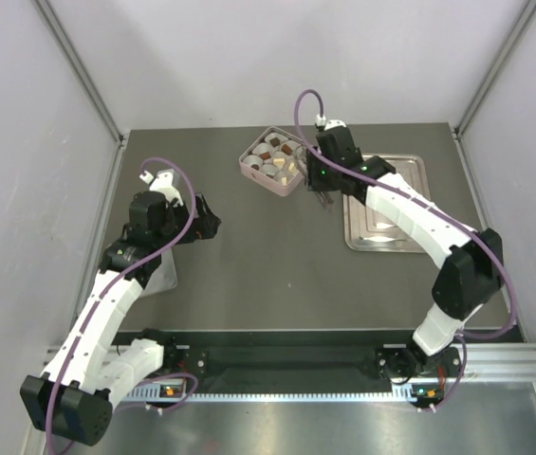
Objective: Pack the chocolate
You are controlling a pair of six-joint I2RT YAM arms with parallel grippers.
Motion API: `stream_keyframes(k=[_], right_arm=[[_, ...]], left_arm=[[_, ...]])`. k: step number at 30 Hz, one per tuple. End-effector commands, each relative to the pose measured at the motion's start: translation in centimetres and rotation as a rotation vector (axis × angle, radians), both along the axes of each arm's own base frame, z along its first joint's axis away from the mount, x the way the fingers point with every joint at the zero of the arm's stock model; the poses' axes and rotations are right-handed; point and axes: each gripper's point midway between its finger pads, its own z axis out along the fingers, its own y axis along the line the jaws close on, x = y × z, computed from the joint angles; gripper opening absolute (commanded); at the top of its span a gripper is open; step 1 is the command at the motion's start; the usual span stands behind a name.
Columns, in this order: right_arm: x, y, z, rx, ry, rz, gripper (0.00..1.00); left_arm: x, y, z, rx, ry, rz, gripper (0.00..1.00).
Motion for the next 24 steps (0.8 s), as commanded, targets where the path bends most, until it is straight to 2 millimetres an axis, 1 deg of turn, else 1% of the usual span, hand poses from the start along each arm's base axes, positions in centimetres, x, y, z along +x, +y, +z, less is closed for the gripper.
stream_keyframes(k=[1, 2, 4, 6, 7, 8, 11, 12, 13, 15, 16, 18, 19, 20, 21, 22, 23, 24], right_arm=[[-1.2, -1.1, 0.5, -0.025, -0.03, -0.028, 0.39], [-1.7, -1.6, -0.4, -0.043, -0.015, -0.034, 0.39], [-2.0, -2.3, -1.2, -0.067, -0.003, -0.051, 0.39], [-2.3, -2.6, -1.5, -0.076, 0.003, -0.058, 0.39], [-2.5, -2.8, -2.0, -0.079, 0.014, -0.063, 0.39], [-2.6, -2.9, -1.8, -0.071, 0.012, -0.066, 0.39], [-3.5, -2.6, -2.5, -0.059, 0.031, -0.066, 0.39], [-3.9, -2.0, -2.8, -0.06, 0.032, -0.056, 0.39], [-4.3, -1.8, -3.5, -0.059, 0.039, -0.062, 0.39], [-5.0, -1.1, -4.2, -0.071, 0.028, -0.065, 0.39], [-5.4, -0.9, -5.4, -0.07, 0.018, -0.079, 0.4], [-6.1, -0.3, -6.8, -0.082, 0.002, -0.088, 0.4], [-6.9, -0.5, -8.5, -0.093, 0.022, -0.098, 0.4], [-6.9, 0.1, -9.1, -0.08, 0.005, -0.1, 0.41], [-7.5, 0.6, -9.6, -0.098, -0.014, -0.103, 0.41], [-8.2, 0.5, -10.7, -0.114, -0.013, -0.106, 0.41], [-8.3, 1.1, -10.6, -0.099, -0.041, -0.107, 0.41], [-8.8, 1.5, -10.9, -0.111, -0.061, -0.107, 0.42]], left_arm=[[0.5, 0.2, 1.5, -0.011, -0.066, 0.011, 0.99], [0.5, 0.2, 1.6, -0.012, -0.071, 0.012, 0.99], [0.5, 0.2, 1.6, -0.015, -0.071, 0.01, 0.99], [0.5, 0.1, 1.5, -0.017, -0.071, 0.006, 0.99], [0.5, 0.1, 1.5, -0.018, -0.069, 0.007, 0.99], [0.5, 0.1, 1.5, -0.018, -0.069, 0.007, 0.99], [0.5, 0.2, 1.5, -0.016, -0.07, 0.011, 0.99], [0.5, 0.1, 1.6, -0.017, -0.072, 0.01, 0.99], [0.5, 0.1, 1.5, -0.017, -0.071, 0.01, 0.99], [0.5, 0.2, 1.5, -0.016, -0.071, 0.012, 0.99], [0.5, 0.2, 1.6, -0.017, -0.074, 0.012, 0.99], [0.5, 0.3, 1.6, -0.015, -0.073, 0.015, 0.99], [0.6, 0.3, 1.6, -0.014, -0.073, 0.018, 0.99], [0.5, 0.4, 1.5, -0.012, -0.072, 0.021, 0.99], [0.5, 0.4, 1.6, -0.012, -0.075, 0.023, 0.99], [0.5, 0.5, 1.5, -0.008, -0.073, 0.029, 0.99], [0.5, 0.6, 1.5, -0.007, -0.073, 0.031, 0.99], [0.6, 0.6, 1.5, -0.006, -0.075, 0.034, 0.99]])
